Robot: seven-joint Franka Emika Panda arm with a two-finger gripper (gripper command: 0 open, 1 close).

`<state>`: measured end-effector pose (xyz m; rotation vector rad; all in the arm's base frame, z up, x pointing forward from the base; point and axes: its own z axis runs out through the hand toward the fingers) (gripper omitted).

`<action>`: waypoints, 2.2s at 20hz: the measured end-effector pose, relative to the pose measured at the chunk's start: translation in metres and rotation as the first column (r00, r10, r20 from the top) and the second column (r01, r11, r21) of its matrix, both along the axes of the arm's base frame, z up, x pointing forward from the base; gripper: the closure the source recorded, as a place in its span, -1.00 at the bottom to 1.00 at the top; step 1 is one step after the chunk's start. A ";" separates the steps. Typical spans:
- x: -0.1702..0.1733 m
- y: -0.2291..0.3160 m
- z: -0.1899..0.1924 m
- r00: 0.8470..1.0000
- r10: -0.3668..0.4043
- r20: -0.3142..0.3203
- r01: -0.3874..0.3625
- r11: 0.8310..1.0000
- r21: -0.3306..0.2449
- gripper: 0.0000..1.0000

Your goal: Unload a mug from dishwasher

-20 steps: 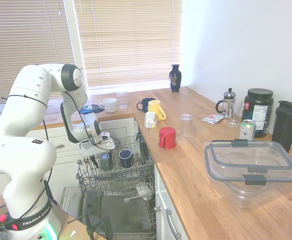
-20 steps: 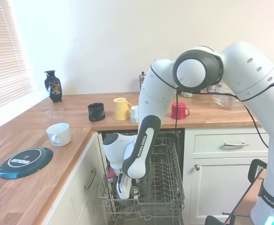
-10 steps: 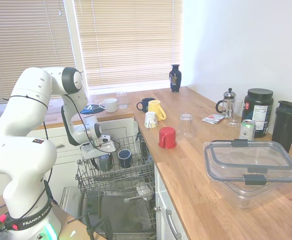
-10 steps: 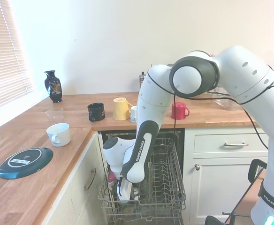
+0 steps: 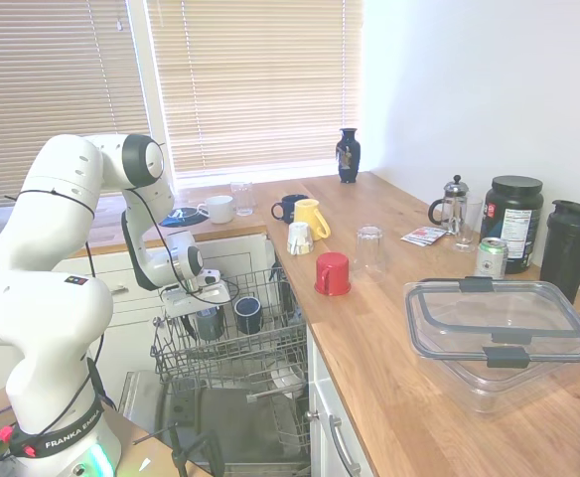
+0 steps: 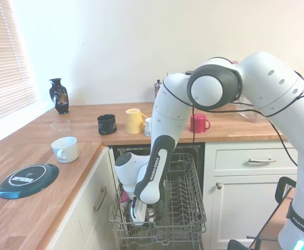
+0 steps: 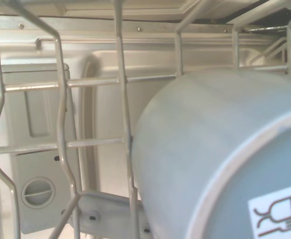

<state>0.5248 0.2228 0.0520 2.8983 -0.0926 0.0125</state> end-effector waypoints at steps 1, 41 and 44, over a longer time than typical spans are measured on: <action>0.000 0.000 0.000 1.000 0.000 0.000 0.000 1.000 0.001 1.00; 0.003 -0.002 0.036 0.999 -0.005 0.054 0.005 1.000 0.008 1.00; 0.001 -0.002 0.044 0.998 -0.009 0.063 0.008 1.000 0.010 1.00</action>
